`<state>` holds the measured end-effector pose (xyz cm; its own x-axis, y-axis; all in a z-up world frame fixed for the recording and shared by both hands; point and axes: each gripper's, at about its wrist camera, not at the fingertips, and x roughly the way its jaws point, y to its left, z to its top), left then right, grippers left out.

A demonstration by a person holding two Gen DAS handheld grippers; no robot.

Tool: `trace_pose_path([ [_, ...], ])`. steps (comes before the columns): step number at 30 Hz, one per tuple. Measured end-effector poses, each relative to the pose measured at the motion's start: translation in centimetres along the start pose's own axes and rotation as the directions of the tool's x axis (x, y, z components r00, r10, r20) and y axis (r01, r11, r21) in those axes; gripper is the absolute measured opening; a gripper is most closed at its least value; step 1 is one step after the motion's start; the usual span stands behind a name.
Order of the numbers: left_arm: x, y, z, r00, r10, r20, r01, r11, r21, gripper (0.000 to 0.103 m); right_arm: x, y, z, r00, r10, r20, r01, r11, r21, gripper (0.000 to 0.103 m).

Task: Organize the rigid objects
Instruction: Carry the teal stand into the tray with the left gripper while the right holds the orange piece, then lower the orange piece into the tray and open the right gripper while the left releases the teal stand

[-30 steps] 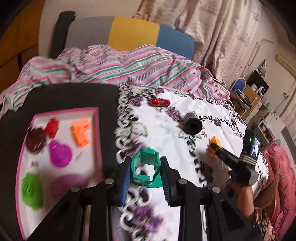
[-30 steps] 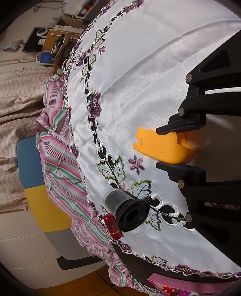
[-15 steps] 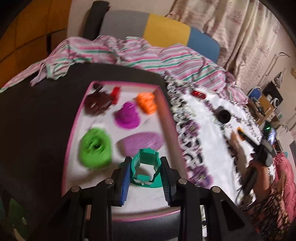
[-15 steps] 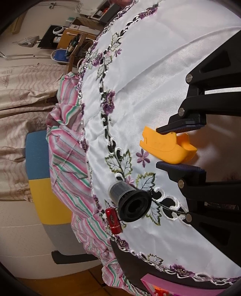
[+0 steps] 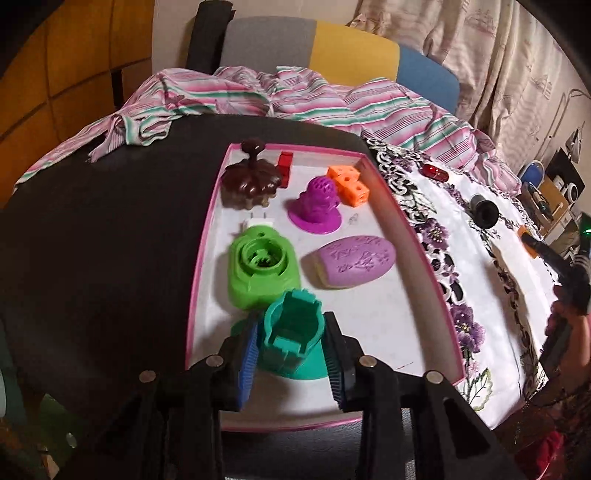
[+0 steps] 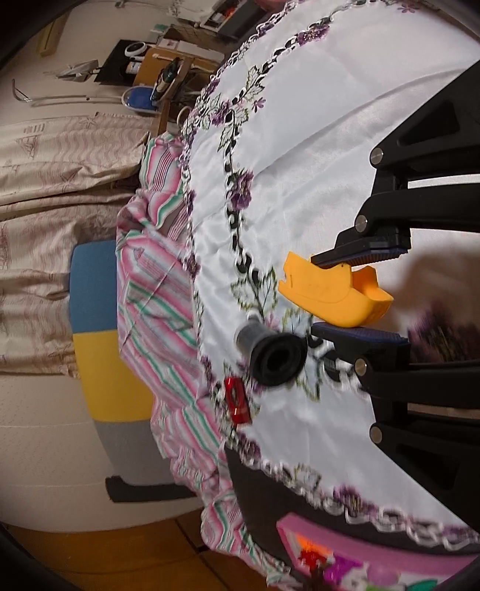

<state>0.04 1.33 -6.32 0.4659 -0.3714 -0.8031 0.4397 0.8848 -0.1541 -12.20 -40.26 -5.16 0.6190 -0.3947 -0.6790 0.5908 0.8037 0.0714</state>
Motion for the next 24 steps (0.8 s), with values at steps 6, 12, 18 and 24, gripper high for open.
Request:
trace_pose_path([
  [6, -0.8, 1.5, -0.7, 0.999, -0.033, 0.011, 0.034, 0.997, -0.068, 0.038, -3.7, 4.9, 0.2, 0.989, 0.146, 0.013, -0.146, 0.988, -0.042, 0.03],
  [12, -2.2, 2.2, -1.1, 0.996, -0.071, 0.051, 0.074, 0.994, -0.076, 0.039, -6.0, 11.2, -1.1, 0.946, 0.322, -0.038, -0.324, 0.942, -0.083, 0.03],
  [18, -3.8, 3.5, -1.4, 0.991, -0.097, 0.096, 0.107, 0.988, -0.111, 0.039, -7.0, 15.9, -3.2, 0.893, 0.436, -0.115, -0.445, 0.894, -0.062, 0.03],
  [24, -4.6, 4.2, -1.6, 0.986, -0.122, 0.111, 0.136, 0.981, -0.136, 0.039, -7.5, 19.2, -4.7, 0.856, 0.486, -0.174, -0.507, 0.856, -0.1, 0.03],
])
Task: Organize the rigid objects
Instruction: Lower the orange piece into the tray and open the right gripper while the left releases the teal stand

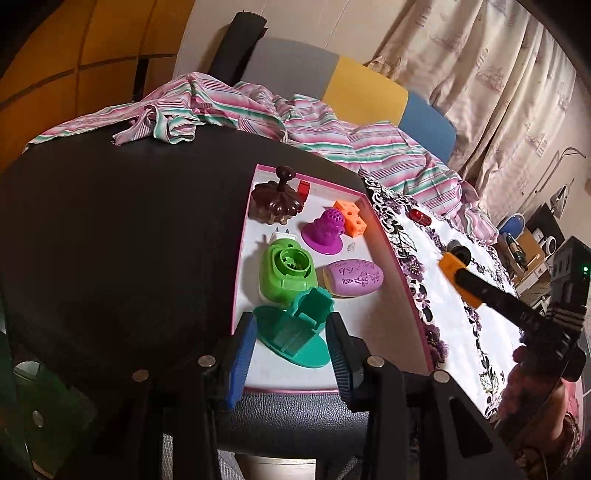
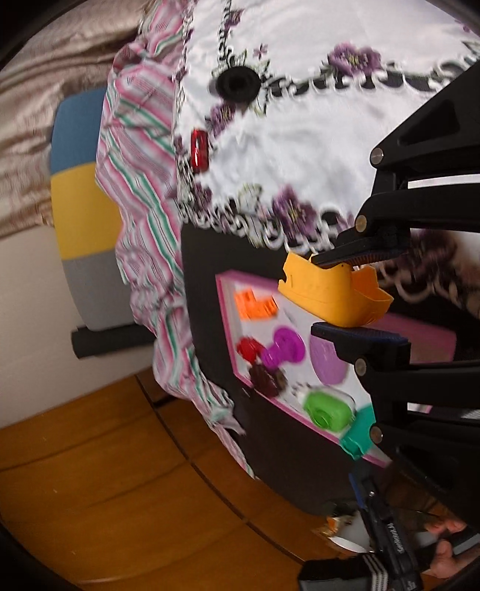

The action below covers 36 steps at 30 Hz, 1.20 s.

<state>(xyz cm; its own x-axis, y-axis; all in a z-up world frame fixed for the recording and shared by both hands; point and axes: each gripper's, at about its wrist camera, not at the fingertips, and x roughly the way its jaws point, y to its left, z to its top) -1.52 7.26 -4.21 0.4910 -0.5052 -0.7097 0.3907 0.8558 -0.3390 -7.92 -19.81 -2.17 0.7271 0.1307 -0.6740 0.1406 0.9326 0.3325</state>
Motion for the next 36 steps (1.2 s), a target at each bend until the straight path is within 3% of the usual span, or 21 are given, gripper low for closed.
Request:
trace_pose_path([
  [10, -1.0, -0.1, 0.0, 1.0, -0.018, 0.018, 0.018, 1.0, -0.001, 0.039, 7.1, 2.6, 3.0, 0.991, 0.043, -0.128, -0.044, 0.999, -0.005, 0.03],
  [15, -1.3, 0.0, -0.2, 1.0, -0.016, 0.011, 0.016, 1.0, -0.003, 0.039, 10.8, 2.8, 4.1, 0.984, -0.026, -0.178, 0.013, 0.997, -0.074, 0.03],
  [23, -1.5, 0.0, -0.2, 1.0, -0.023, 0.019, 0.023, 1.0, -0.008, 0.039, 13.9, 2.6, 4.8, 0.974, -0.063, -0.218, 0.038, 0.992, -0.121, 0.03],
  [28, -1.6, -0.2, -0.1, 0.999, -0.022, 0.026, 0.022, 1.0, -0.009, 0.039, 14.2, 2.7, 4.7, 0.972, -0.066, -0.224, 0.036, 0.99, -0.136, 0.031],
  [29, -1.5, -0.2, -0.1, 1.0, -0.021, 0.022, 0.021, 1.0, -0.009, 0.039, 14.0, 2.8, 4.7, 0.973, -0.067, -0.22, 0.037, 0.99, -0.139, 0.036],
  [30, -1.5, -0.2, -0.1, 1.0, -0.023, 0.02, 0.023, 1.0, -0.01, 0.039, 13.5, 2.8, 4.7, 0.975, -0.073, -0.209, 0.044, 0.989, -0.141, 0.042],
  [36, -1.1, -1.2, 0.1, 0.999, -0.038, 0.003, 0.038, 0.999, -0.001, 0.039, 9.8, 2.7, 4.3, 0.99, -0.04, -0.137, 0.021, 0.99, -0.137, 0.044],
])
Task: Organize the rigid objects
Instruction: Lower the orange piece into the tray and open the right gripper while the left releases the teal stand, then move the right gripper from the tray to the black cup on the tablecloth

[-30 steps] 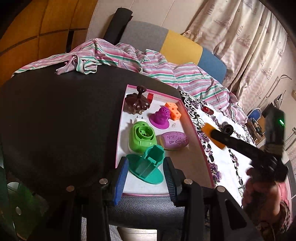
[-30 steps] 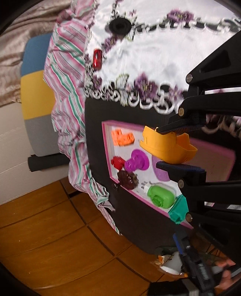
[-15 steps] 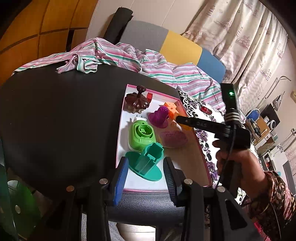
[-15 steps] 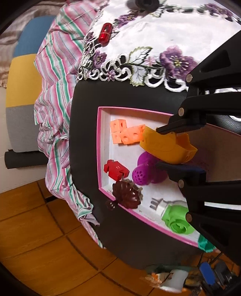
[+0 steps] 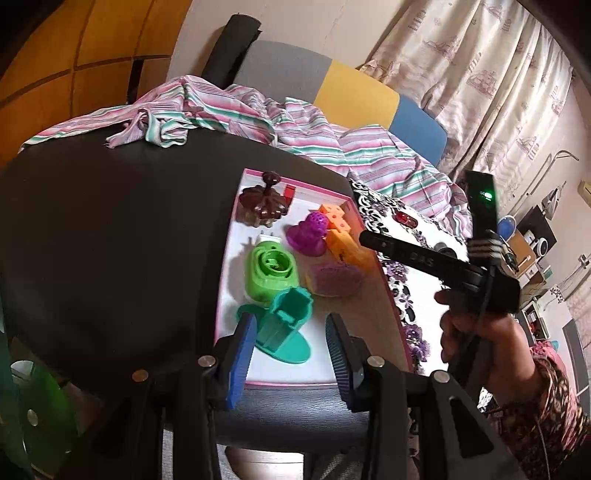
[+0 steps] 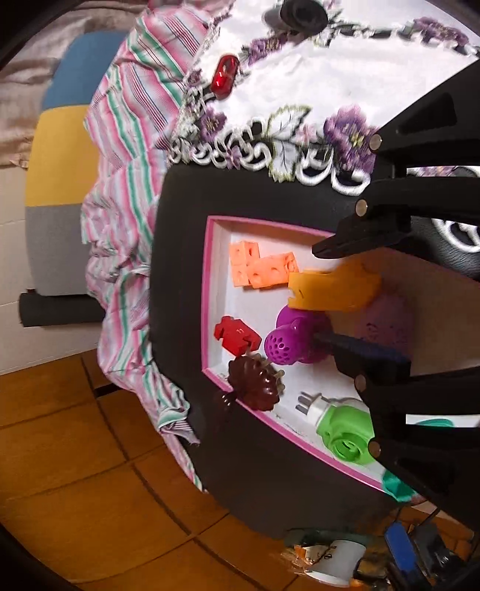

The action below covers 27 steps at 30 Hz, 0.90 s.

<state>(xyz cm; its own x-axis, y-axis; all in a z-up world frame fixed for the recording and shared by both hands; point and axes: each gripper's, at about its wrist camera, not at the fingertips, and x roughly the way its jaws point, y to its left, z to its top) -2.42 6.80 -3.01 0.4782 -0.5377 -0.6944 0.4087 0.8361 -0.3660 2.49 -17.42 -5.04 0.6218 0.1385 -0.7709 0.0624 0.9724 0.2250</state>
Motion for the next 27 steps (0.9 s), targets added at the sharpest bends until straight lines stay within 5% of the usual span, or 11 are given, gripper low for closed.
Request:
trace_pose_path([
  [8, 1.2, -3.3, 0.3, 0.998, -0.055, -0.043, 0.057, 0.997, 0.054, 0.039, -3.5, -2.9, -1.8, 0.999, -0.015, 0.039, 0.012, 0.997, 0.082, 0.047],
  [17, 2.4, -8.0, 1.0, 0.991, -0.099, -0.086, 0.11, 0.984, 0.141, 0.039, -6.2, -10.3, -4.2, 0.994, -0.105, 0.036, 0.095, 0.971, 0.218, 0.048],
  [27, 5.1, -12.0, 1.4, 0.979, -0.129, -0.16, 0.157, 0.971, 0.181, 0.039, -10.3, -25.4, -0.3, 0.946, -0.316, 0.075, 0.232, 0.818, 0.527, 0.05],
])
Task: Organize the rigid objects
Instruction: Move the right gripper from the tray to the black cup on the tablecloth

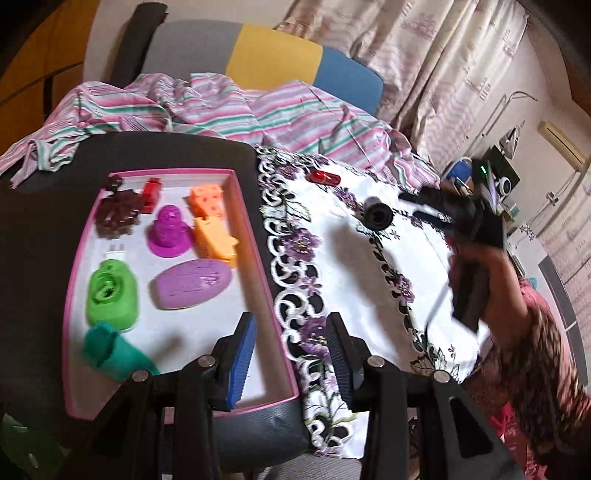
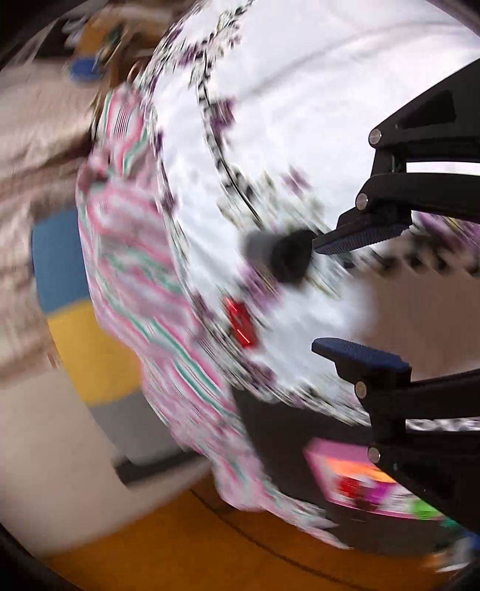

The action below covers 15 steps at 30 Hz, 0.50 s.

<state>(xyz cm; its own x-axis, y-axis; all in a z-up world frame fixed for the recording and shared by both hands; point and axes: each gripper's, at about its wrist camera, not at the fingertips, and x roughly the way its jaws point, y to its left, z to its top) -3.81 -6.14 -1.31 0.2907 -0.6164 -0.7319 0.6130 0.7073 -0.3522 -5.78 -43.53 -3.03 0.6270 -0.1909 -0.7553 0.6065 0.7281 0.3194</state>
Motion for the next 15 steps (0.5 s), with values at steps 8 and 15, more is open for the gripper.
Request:
trace_pose_path([
  [8, 1.3, -1.0, 0.6, 1.0, 0.014, -0.024, -0.014, 1.0, 0.027, 0.039, 5.7, -1.2, 4.0, 0.991, -0.109, -0.082, 0.107, 0.994, -0.029, 0.05],
  [15, 2.4, -0.7, 0.8, 0.999, 0.005, -0.044, -0.005, 1.0, -0.007, 0.039, 5.0, 0.6, -0.5, 0.994, -0.105, -0.039, 0.095, 0.973, -0.211, 0.05],
])
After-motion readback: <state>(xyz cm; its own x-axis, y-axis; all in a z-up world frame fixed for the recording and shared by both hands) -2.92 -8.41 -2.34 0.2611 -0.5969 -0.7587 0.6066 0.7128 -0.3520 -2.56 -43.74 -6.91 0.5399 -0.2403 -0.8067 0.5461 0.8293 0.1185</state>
